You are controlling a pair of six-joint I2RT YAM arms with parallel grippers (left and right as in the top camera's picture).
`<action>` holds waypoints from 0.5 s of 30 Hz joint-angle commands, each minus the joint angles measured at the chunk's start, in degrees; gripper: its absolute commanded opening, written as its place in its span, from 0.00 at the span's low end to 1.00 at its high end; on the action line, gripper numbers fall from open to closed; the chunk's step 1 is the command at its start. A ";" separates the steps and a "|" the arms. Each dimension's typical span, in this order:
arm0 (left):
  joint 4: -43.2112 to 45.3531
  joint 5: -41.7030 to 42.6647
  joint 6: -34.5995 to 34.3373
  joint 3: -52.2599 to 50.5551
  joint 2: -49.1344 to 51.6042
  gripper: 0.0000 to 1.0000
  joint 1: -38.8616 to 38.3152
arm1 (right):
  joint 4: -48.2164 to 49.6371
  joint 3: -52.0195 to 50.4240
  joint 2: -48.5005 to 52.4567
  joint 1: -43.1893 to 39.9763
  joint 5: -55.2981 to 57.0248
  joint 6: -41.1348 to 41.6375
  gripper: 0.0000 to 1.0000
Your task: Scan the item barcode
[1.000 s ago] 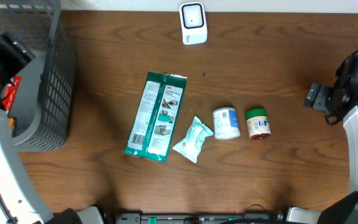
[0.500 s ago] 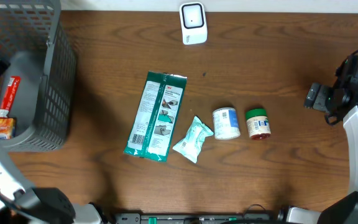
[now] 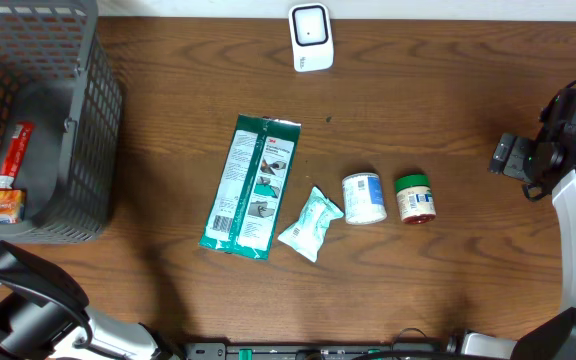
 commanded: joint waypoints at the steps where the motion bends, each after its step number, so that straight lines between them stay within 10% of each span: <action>1: 1.03 -0.57 -0.24 1.09 1.81 0.80 0.81 | -0.09 0.66 -0.28 -0.22 0.50 -0.33 0.99; 15: 3.74 -4.46 6.71 0.50 8.72 0.85 0.87 | -0.09 0.66 -0.28 -0.22 0.50 -0.33 0.99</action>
